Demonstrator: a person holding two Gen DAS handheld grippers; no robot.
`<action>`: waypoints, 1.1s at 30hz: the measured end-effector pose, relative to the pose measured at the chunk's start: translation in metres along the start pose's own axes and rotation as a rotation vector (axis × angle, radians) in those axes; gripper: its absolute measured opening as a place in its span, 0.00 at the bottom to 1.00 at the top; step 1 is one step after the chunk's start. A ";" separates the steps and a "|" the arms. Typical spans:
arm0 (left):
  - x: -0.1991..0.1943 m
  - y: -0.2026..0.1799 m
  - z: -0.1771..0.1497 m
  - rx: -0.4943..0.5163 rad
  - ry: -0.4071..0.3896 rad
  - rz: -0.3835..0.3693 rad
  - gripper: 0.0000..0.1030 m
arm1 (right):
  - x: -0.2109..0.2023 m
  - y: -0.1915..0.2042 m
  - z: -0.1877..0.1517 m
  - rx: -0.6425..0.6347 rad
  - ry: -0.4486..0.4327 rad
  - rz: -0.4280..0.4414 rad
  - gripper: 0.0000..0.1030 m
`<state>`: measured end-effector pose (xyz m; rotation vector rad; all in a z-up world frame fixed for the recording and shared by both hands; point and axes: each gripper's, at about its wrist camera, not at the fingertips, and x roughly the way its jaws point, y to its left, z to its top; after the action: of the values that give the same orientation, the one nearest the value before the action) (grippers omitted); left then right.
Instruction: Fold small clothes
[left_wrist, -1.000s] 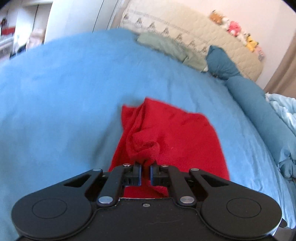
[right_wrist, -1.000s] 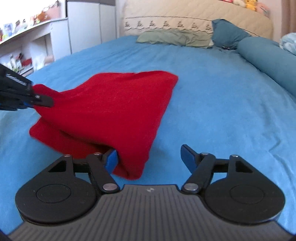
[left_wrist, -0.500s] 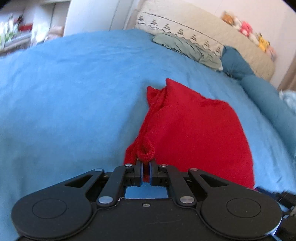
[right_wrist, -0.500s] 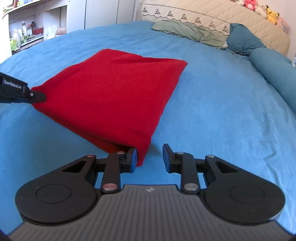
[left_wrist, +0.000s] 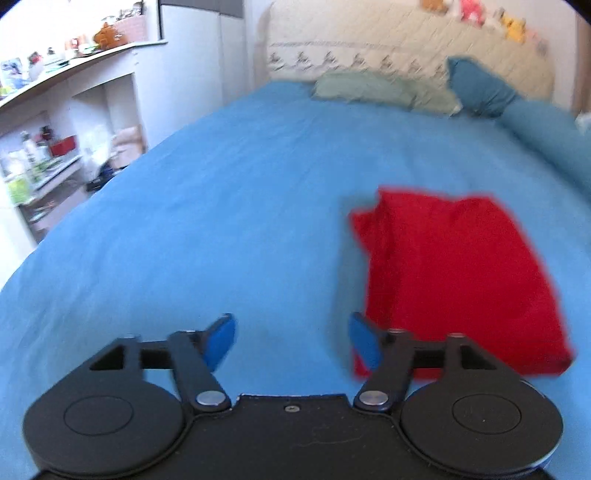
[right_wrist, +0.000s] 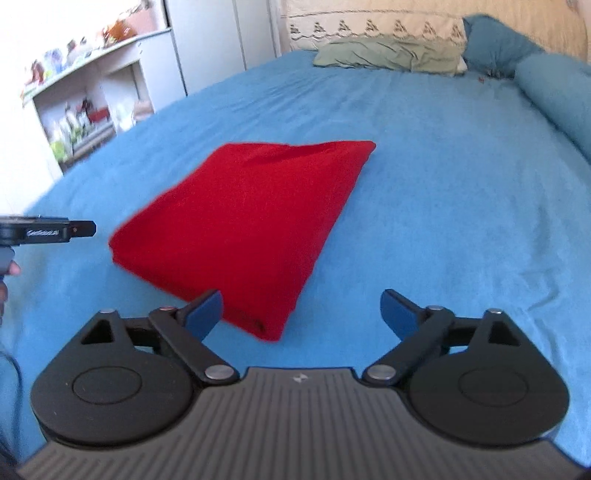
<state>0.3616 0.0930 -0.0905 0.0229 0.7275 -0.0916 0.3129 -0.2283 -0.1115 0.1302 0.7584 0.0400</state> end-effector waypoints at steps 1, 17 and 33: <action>0.002 0.002 0.012 -0.004 0.000 -0.049 0.97 | 0.001 -0.004 0.009 0.029 0.003 0.021 1.00; 0.159 -0.007 0.059 -0.150 0.316 -0.381 0.85 | 0.125 -0.055 0.068 0.483 0.180 0.152 1.00; 0.100 -0.046 0.073 -0.098 0.227 -0.418 0.21 | 0.078 -0.033 0.090 0.314 0.091 0.190 0.39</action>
<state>0.4800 0.0362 -0.1014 -0.2168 0.9546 -0.4582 0.4312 -0.2637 -0.1044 0.5021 0.8374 0.1075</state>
